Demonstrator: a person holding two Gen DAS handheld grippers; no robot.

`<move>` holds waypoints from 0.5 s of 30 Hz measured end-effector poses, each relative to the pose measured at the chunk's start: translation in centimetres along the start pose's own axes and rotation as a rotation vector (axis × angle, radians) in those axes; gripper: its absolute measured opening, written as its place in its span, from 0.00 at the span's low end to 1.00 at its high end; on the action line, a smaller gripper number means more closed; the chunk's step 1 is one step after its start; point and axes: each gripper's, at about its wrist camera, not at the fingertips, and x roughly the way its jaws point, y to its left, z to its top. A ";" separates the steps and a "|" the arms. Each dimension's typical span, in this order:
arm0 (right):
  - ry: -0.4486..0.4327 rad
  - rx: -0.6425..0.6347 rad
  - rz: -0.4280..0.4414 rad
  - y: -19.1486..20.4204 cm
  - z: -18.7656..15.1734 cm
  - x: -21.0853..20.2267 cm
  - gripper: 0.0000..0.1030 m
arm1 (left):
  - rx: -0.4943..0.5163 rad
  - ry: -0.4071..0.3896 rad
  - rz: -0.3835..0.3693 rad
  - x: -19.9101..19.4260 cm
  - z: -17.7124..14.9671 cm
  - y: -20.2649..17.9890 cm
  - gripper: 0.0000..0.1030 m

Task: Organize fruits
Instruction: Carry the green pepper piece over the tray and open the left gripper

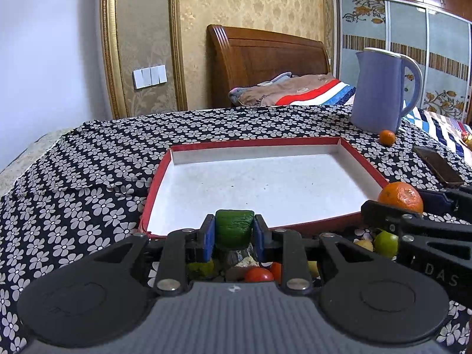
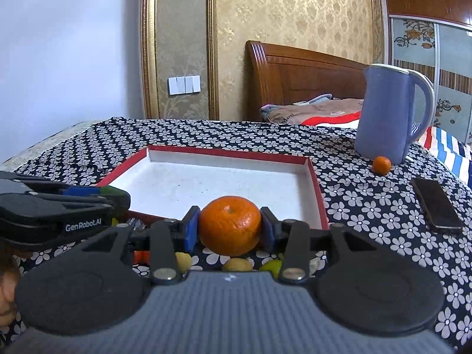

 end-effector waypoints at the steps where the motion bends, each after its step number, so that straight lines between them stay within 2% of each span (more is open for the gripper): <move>1: 0.000 -0.001 0.000 0.0 0.0 0.0 0.40 | -0.003 0.001 0.001 0.1 0.0 0.1 0.26; 15: 0.004 -0.003 -0.010 -0.4 0.7 0.8 0.40 | 0.021 -0.001 0.009 0.5 0.6 0.1 0.26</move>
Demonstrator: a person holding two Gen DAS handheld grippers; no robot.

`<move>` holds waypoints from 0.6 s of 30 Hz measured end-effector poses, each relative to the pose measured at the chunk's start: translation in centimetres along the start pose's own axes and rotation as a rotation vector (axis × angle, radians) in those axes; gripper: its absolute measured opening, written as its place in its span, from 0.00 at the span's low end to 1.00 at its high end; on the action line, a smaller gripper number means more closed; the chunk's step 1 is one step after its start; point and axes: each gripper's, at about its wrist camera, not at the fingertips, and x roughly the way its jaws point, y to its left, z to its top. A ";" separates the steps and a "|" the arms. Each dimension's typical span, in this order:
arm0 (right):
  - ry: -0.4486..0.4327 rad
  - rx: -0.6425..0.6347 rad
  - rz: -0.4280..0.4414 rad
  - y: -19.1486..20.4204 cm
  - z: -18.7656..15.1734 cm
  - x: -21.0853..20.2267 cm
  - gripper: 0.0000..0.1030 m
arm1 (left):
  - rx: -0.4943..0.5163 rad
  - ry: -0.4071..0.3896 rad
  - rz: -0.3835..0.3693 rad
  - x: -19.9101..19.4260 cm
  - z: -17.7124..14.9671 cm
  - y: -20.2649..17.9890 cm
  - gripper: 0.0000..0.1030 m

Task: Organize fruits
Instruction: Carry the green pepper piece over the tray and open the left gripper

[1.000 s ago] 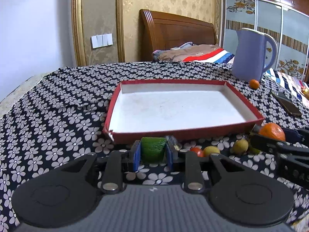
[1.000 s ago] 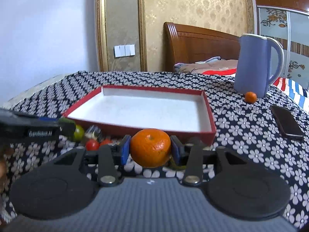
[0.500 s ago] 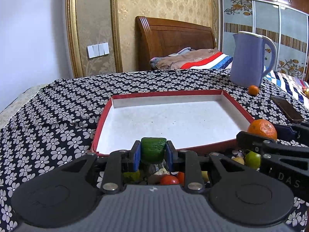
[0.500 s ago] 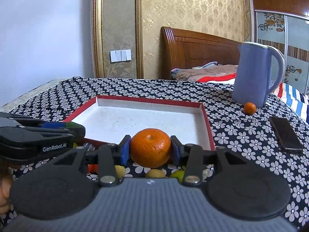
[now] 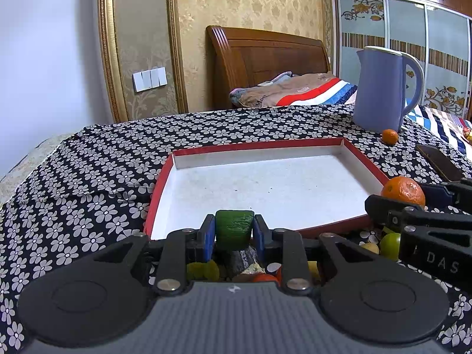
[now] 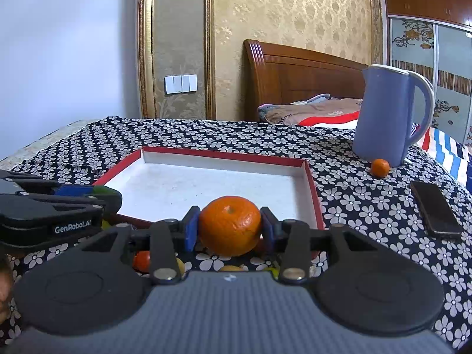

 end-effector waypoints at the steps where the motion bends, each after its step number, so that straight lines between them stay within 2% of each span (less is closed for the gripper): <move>1: 0.000 -0.002 -0.001 0.0 0.1 0.1 0.40 | -0.001 0.006 -0.001 0.2 0.1 0.1 0.26; 18: 0.016 -0.019 -0.022 -0.7 2.6 3.1 0.40 | -0.012 0.044 0.002 3.5 3.1 0.7 0.26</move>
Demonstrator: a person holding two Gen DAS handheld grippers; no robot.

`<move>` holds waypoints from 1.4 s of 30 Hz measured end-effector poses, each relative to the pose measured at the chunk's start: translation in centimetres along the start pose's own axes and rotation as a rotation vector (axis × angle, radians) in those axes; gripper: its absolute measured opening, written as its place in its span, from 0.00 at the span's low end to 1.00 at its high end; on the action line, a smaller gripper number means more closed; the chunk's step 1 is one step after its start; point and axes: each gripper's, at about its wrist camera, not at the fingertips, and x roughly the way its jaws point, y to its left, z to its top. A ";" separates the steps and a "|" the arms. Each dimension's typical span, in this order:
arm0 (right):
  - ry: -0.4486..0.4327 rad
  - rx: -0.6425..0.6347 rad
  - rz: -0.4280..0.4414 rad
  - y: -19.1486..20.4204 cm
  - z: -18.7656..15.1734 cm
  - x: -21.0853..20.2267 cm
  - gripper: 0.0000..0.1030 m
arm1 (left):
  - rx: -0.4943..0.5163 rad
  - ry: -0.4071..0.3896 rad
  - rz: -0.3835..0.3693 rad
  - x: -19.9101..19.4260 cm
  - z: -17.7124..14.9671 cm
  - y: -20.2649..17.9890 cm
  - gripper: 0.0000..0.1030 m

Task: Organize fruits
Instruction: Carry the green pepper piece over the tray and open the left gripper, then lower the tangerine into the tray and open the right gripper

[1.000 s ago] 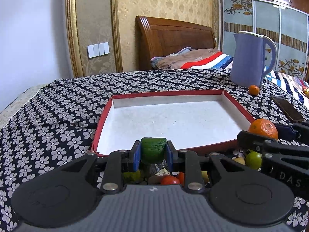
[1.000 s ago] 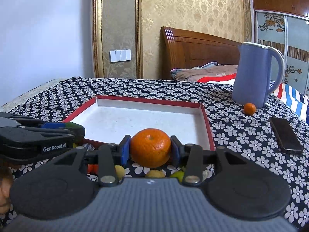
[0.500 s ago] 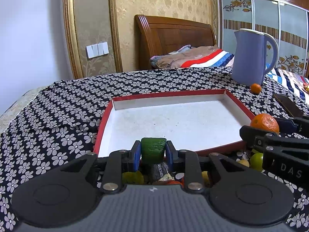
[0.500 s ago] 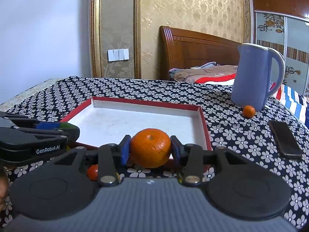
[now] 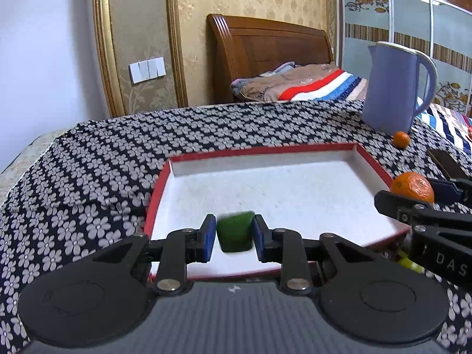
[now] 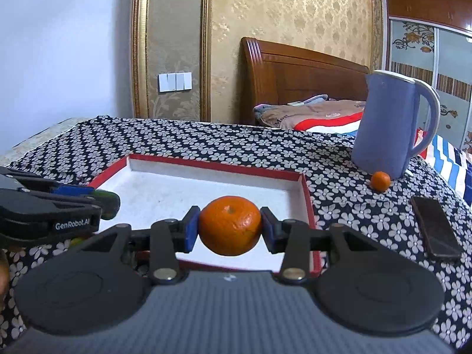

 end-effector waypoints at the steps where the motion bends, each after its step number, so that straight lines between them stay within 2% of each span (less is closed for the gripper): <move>1: 0.002 0.003 -0.001 -0.1 0.2 0.3 0.40 | 0.000 -0.003 0.005 0.2 0.2 0.0 0.26; 9: 0.033 -0.004 -0.013 -0.8 1.6 3.2 0.40 | -0.005 0.021 0.006 2.9 2.2 0.5 0.26; 18: 0.078 0.011 -0.033 -1.9 3.1 7.6 0.40 | -0.001 0.056 0.057 6.9 4.3 1.3 0.26; 37: 0.186 0.041 -0.052 -3.1 3.8 14.5 0.40 | -0.006 0.088 0.075 9.2 4.2 1.7 0.26; 38: 0.196 0.037 -0.050 -3.1 3.8 14.7 0.41 | -0.009 0.089 0.077 9.3 4.2 1.7 0.26; 39: 0.207 0.026 -0.052 -2.9 3.7 15.0 0.49 | -0.011 0.090 0.076 9.2 4.2 1.8 0.26; 42: 0.187 0.005 -0.069 -2.6 3.7 14.6 0.50 | -0.019 0.092 0.081 9.1 4.1 1.9 0.26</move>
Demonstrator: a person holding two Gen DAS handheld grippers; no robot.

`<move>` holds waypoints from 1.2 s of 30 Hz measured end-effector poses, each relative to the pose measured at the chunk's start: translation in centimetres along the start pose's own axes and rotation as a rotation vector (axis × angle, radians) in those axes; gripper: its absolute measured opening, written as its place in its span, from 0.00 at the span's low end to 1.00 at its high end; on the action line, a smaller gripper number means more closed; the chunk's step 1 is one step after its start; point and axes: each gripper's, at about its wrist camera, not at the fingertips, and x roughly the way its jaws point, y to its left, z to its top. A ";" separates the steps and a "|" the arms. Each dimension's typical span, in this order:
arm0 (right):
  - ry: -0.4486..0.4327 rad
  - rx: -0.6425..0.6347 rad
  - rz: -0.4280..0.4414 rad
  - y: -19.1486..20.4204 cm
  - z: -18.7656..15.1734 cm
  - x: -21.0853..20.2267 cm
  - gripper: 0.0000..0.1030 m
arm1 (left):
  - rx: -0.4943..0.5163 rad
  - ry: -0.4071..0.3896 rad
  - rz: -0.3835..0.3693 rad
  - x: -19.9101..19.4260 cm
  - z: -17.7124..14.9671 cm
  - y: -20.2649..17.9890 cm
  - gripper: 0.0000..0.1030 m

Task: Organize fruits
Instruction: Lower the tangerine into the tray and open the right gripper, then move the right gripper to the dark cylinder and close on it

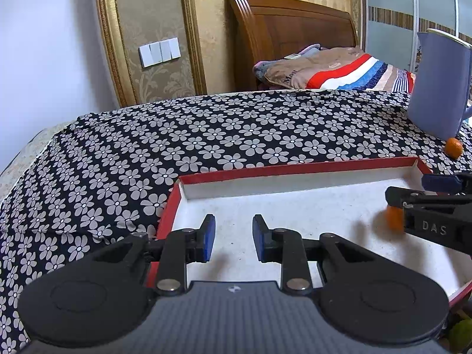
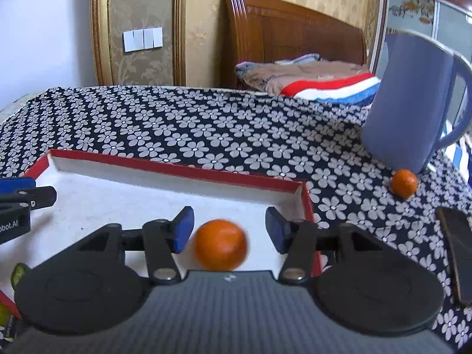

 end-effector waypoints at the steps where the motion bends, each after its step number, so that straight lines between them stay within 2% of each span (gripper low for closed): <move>1: -0.006 0.005 0.003 0.0 0.0 -0.3 0.50 | -0.003 0.000 0.000 -0.1 0.0 0.1 0.26; 5: -0.047 0.027 0.022 -0.1 0.1 -2.1 0.50 | -0.024 0.010 -0.013 -0.4 -0.3 0.3 0.26; 10: -0.100 0.012 0.036 0.4 -0.3 -4.9 0.57 | -0.039 0.005 -0.020 -1.6 -0.8 0.5 0.26; 15: -0.166 -0.007 0.052 0.8 -1.3 -8.3 0.68 | -0.057 -0.023 -0.019 -4.3 -1.8 1.4 0.26; 17: -0.202 -0.010 0.059 0.7 -2.1 -10.1 0.69 | -0.077 -0.034 -0.031 -5.9 -2.8 2.3 0.27; 18: -0.220 -0.004 0.065 0.5 -2.7 -11.1 0.72 | -0.087 -0.040 -0.044 -6.8 -3.5 2.8 0.31; 20: -0.250 0.015 0.089 0.1 -4.1 -13.0 0.80 | -0.105 -0.050 -0.071 -8.3 -4.8 3.8 0.48; 21: -0.267 0.010 0.098 0.1 -5.1 -14.0 0.83 | -0.124 -0.067 -0.075 -9.2 -5.7 4.4 0.66; 22: -0.283 0.008 0.089 0.1 -5.9 -14.8 0.84 | -0.137 -0.089 -0.072 -9.9 -6.6 4.8 0.75; 25: -0.317 0.015 0.044 -0.1 -8.7 -16.8 0.91 | -0.111 -0.141 -0.014 -11.7 -8.8 5.1 0.75; 28: -0.302 0.069 0.037 -1.1 -11.1 -17.5 0.94 | -0.067 -0.156 0.024 -12.3 -10.7 4.7 0.75; 31: -0.203 0.088 0.043 -2.3 -12.5 -16.5 0.95 | -0.045 -0.130 0.005 -12.0 -11.5 4.3 0.75; 34: -0.175 0.101 -0.001 -3.2 -13.5 -16.1 0.99 | -0.037 -0.131 -0.009 -11.8 -12.1 3.9 0.75; 36: -0.166 0.108 0.013 -3.5 -13.8 -15.8 0.99 | -0.038 -0.129 -0.021 -11.6 -12.3 3.8 0.75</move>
